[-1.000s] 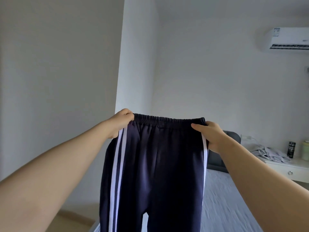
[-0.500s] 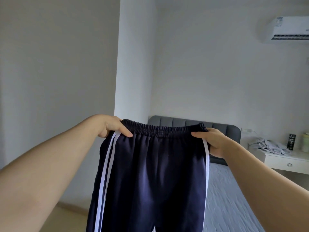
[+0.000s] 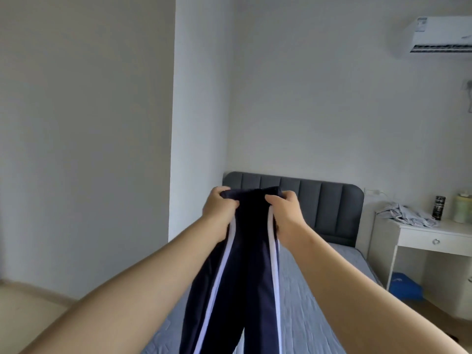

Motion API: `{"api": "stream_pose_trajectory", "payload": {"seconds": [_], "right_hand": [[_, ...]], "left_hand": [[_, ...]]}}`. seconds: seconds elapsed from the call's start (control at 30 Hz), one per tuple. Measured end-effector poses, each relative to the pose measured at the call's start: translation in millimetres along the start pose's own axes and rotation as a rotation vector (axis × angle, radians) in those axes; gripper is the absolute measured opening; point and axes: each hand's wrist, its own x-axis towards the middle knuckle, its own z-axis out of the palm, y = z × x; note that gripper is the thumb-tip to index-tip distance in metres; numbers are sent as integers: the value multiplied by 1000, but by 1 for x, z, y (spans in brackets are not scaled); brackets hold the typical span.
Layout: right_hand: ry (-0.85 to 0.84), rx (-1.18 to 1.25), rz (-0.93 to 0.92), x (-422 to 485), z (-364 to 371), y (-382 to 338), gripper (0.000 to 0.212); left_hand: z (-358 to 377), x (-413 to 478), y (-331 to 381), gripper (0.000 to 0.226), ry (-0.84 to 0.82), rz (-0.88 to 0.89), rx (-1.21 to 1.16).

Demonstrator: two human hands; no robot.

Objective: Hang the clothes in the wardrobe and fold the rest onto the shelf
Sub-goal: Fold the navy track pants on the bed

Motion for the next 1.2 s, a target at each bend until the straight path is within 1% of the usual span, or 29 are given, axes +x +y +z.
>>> {"api": "stream_pose_trajectory", "payload": {"seconds": [0.07, 0.17, 0.2, 0.27, 0.3, 0.37, 0.4, 0.43, 0.47, 0.5, 0.53, 0.57, 0.6, 0.63, 0.7, 0.73, 0.77, 0.83, 0.9, 0.93, 0.97, 1.0, 1.07, 1.13, 1.2], "right_hand": [[-90, 18, -15, -8, 9, 1, 6], [-189, 94, -9, -13, 8, 0, 39], [-212, 141, 5, -14, 5, -1, 46], [-251, 207, 47, -14, -2, 0, 54], [-274, 218, 66, -14, -5, -1, 56], [-299, 205, 73, -15, -9, -2, 53], [-297, 177, 50, -16, -11, -1, 47], [-264, 113, 0, -15, -12, -2, 37], [-196, 19, -66, -13, -15, -3, 28], [-115, -73, -134, -10, -18, -4, 23], [-61, -130, -170, -7, -22, -5, 25], [-68, -138, -154, -5, -25, -5, 31], [-129, -104, -97, -4, -27, -6, 39], [-214, -56, -19, -3, -28, -6, 41], [-359, 11, 94, -3, -30, -8, 33], [-386, 7, 103, -2, -30, -10, 26], [-374, -6, 81, 0, -29, -11, 22], [-263, -33, -6, 4, -27, -13, 22], [-177, -30, -124, 8, -26, -12, 29], [-159, -45, -188, 10, -26, -10, 36], [-149, -90, -246, 11, -27, -8, 44], [-137, -158, -294, 11, -28, -7, 47], [-95, -271, -405, 10, -28, -8, 36], [-7, -332, -490, 8, -26, -10, 28], [67, -395, -535, 8, -24, -13, 28]], "left_hand": [[11, -9, 3, 31, -34, 85, -33], [13, -13, 6, 17, -107, 113, -121], [12, -13, 6, 17, -154, 111, -139], [10, -11, 2, 30, -233, 123, -149], [9, -10, 1, 35, -234, 145, -120], [6, -7, -1, 43, -175, 181, -30], [3, -4, 0, 44, -131, 175, -14], [-1, -1, 1, 43, -99, 156, -22], [-5, 2, 4, 40, -90, 131, -46], [-9, 4, 7, 37, -106, 105, -74], [-12, 6, 11, 31, -139, 90, -101], [-15, 7, 16, 25, -177, 81, -126], [-18, 7, 21, 22, -217, 75, -149], [-21, 8, 26, 22, -253, 62, -175], [-27, 11, 34, 22, -295, 26, -215], [-30, 14, 36, 27, -305, 22, -214], [-31, 16, 36, 34, -313, 33, -193], [-33, 22, 31, 57, -320, 105, -72], [-36, 25, 23, 80, -388, 228, 67], [-37, 26, 20, 83, -436, 292, 136], [-38, 28, 17, 79, -470, 351, 207], [-39, 29, 17, 70, -492, 389, 270], [-39, 29, 20, 53, -508, 391, 314], [-36, 28, 23, 45, -476, 359, 301], [-33, 28, 28, 37, -444, 347, 342]]}}
